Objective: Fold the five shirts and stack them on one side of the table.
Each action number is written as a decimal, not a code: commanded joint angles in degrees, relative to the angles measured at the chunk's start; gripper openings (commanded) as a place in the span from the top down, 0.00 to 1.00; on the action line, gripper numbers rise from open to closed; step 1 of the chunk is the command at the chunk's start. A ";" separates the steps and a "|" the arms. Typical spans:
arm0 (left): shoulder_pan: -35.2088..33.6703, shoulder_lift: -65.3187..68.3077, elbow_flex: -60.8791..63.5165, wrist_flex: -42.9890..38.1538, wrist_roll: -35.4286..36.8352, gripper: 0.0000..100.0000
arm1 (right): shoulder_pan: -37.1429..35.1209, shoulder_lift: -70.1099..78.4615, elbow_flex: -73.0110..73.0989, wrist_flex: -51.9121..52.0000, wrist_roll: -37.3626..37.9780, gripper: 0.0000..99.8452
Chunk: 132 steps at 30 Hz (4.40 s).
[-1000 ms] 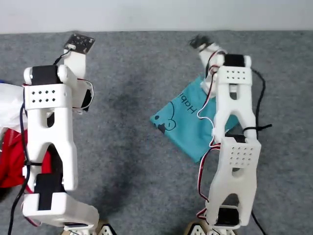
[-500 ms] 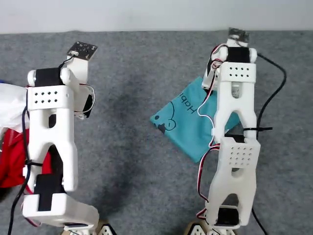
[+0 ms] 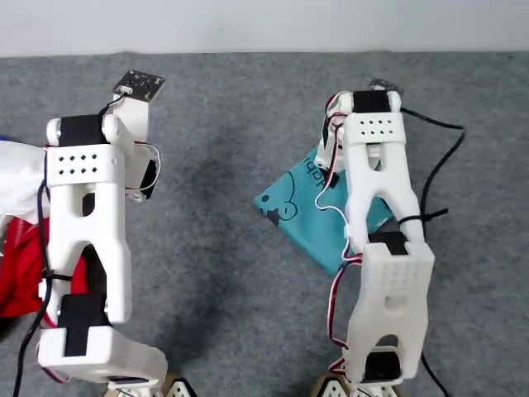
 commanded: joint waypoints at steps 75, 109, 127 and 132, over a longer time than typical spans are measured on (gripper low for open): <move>-0.53 -3.25 -0.22 1.32 -0.18 0.97 | 47.96 -3.12 -5.89 -8.04 72.62 0.99; -0.53 -3.16 1.10 1.32 -0.35 0.97 | 32.31 4.79 -15.21 -4.53 44.04 0.81; -0.53 -3.16 3.21 1.32 -0.44 0.97 | 32.57 10.07 -16.35 -19.56 43.96 0.81; -0.53 -3.16 3.21 1.32 -0.44 0.97 | 33.54 9.45 -17.67 -19.38 44.22 0.84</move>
